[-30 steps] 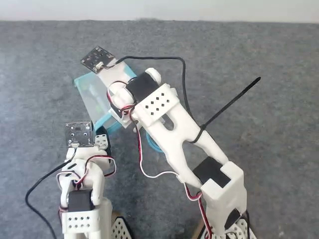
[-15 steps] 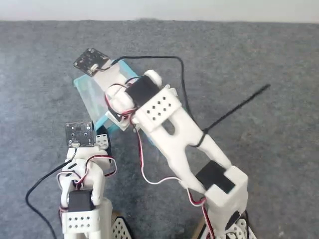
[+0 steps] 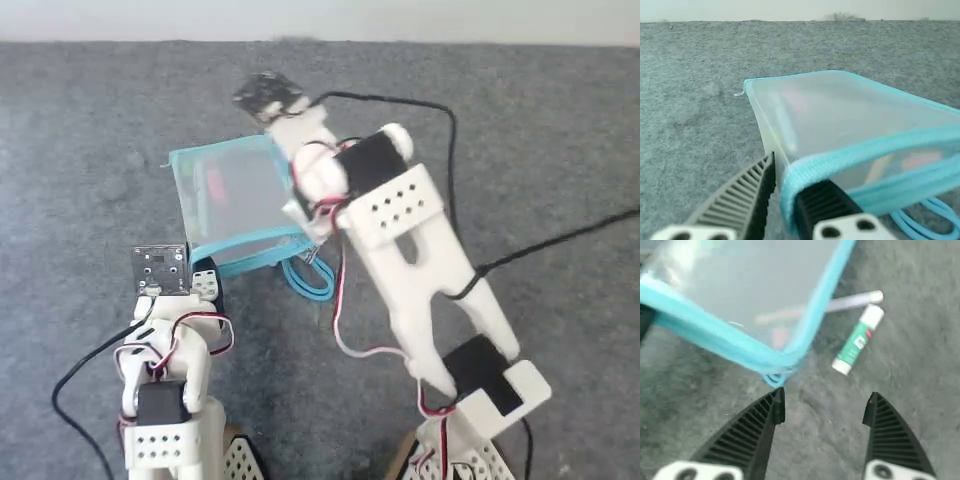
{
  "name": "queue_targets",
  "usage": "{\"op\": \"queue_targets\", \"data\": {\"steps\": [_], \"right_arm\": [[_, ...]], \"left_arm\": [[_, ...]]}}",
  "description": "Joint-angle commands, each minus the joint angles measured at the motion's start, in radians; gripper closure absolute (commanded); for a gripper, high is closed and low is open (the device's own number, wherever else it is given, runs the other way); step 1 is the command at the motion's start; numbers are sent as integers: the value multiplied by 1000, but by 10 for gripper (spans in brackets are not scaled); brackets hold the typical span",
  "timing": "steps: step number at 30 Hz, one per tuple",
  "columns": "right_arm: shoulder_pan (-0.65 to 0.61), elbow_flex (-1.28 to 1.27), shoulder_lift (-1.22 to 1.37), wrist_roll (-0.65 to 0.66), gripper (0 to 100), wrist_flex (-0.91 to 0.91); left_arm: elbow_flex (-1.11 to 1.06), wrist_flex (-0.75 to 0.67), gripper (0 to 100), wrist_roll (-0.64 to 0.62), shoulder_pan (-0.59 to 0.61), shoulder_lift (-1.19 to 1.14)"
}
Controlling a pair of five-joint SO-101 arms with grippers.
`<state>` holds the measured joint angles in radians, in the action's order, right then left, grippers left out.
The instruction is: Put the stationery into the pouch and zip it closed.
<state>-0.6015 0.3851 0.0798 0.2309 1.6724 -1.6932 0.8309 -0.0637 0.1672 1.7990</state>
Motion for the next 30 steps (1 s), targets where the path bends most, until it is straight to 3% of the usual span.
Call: {"op": "queue_targets", "data": {"steps": [1, 10, 30], "right_arm": [[84, -146, -48, 8, 733, -131], [116, -463, -48, 8, 733, -443], [122, -578, -48, 8, 732, -558]], "left_arm": [[10, 2, 987, 3, -3, 20], [10, 5, 987, 3, -3, 18], [10, 5, 987, 5, -3, 18]]}}
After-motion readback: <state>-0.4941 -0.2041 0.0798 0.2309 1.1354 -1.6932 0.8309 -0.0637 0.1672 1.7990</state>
